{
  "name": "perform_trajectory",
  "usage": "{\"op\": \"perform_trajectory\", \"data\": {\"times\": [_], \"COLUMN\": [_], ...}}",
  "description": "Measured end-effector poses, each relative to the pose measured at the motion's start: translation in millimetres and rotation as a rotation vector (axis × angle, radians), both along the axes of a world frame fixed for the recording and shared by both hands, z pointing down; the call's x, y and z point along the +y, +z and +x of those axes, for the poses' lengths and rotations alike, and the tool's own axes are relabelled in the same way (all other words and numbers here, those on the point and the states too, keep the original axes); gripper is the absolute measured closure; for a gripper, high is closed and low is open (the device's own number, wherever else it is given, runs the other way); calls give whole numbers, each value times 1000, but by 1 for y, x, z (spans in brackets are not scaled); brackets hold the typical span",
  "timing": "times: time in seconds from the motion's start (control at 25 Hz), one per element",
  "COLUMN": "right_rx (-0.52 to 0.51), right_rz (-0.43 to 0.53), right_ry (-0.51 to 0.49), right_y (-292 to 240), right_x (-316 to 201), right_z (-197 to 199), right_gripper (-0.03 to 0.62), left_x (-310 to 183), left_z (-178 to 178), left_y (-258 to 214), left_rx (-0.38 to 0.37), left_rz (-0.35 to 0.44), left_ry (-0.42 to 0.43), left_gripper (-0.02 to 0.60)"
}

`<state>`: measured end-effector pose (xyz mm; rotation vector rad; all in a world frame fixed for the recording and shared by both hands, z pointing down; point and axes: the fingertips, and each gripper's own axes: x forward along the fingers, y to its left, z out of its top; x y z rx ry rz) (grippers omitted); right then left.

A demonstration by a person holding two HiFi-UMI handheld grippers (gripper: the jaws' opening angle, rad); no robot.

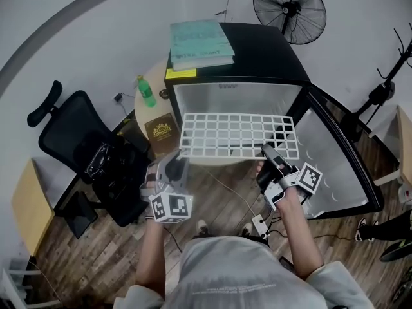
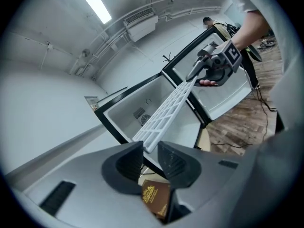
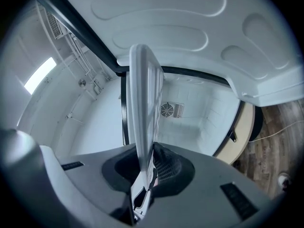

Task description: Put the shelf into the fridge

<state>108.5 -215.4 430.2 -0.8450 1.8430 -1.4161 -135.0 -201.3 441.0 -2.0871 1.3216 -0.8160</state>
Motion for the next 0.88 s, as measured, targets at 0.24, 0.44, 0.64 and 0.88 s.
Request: {"op": "perform_trajectory", "data": {"times": [0.24, 0.44, 0.64, 0.88], "right_rx": [16, 1, -13, -10], "right_rz": [4, -5, -16, -40], "right_ry": [-22, -46, -57, -58], "right_y": [6, 12, 16, 29], "right_x": [-9, -13, -20, -25], "right_z": [3, 2, 1, 3], "right_gripper": [536, 537, 537, 536], "left_x": [-1, -5, -9, -13], "left_z": [3, 2, 4, 4], "left_y": [9, 14, 16, 24], "left_rx": [2, -2, -7, -17], "left_rz": [-26, -37, -38, -52], "left_ry": [-27, -42, -45, -47], "left_gripper": [491, 491, 491, 491]}}
